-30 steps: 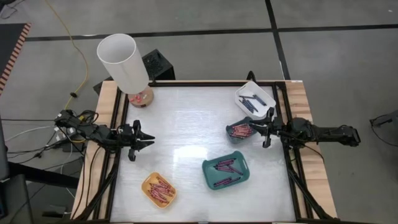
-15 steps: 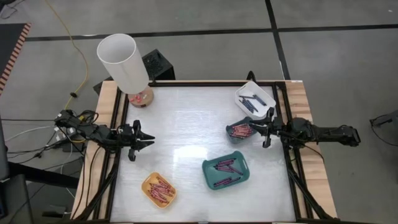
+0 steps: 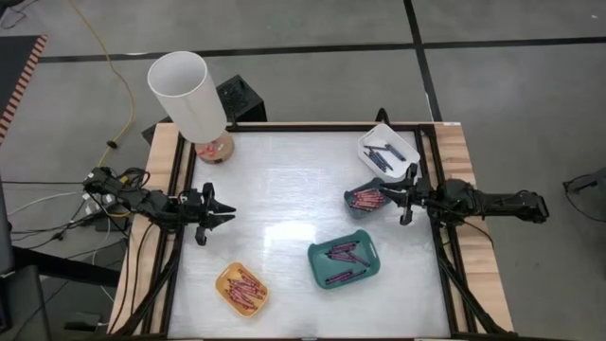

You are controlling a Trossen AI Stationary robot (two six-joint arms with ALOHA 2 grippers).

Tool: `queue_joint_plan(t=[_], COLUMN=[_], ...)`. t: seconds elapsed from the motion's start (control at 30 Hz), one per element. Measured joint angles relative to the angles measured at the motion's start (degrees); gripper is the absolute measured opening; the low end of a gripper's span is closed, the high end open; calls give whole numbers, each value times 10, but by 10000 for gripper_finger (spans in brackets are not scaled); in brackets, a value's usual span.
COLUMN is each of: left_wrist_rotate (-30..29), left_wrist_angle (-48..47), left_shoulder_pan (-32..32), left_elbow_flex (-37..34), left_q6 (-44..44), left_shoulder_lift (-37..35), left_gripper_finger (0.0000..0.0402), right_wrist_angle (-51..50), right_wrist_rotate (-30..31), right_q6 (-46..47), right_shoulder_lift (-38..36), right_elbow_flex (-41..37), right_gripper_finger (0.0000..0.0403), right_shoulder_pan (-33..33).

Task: Sort crayons
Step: Return to Home Position

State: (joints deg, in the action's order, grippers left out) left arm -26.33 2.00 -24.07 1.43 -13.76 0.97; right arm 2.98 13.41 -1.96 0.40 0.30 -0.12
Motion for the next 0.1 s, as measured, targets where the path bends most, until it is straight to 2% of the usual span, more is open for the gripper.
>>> queue_joint_plan(t=[0.1], left_wrist_rotate=[0], left_wrist_angle=[0], left_shoulder_pan=[0], left_elbow_flex=[0], left_q6=[0], left_shoulder_lift=[0], left_gripper_finger=[85], right_wrist_angle=[0], right_wrist_rotate=[0], right_q6=[0], right_shoulder_lift=[0], right_elbow_flex=[0], right_gripper_finger=[79], right_shoulder_pan=[0])
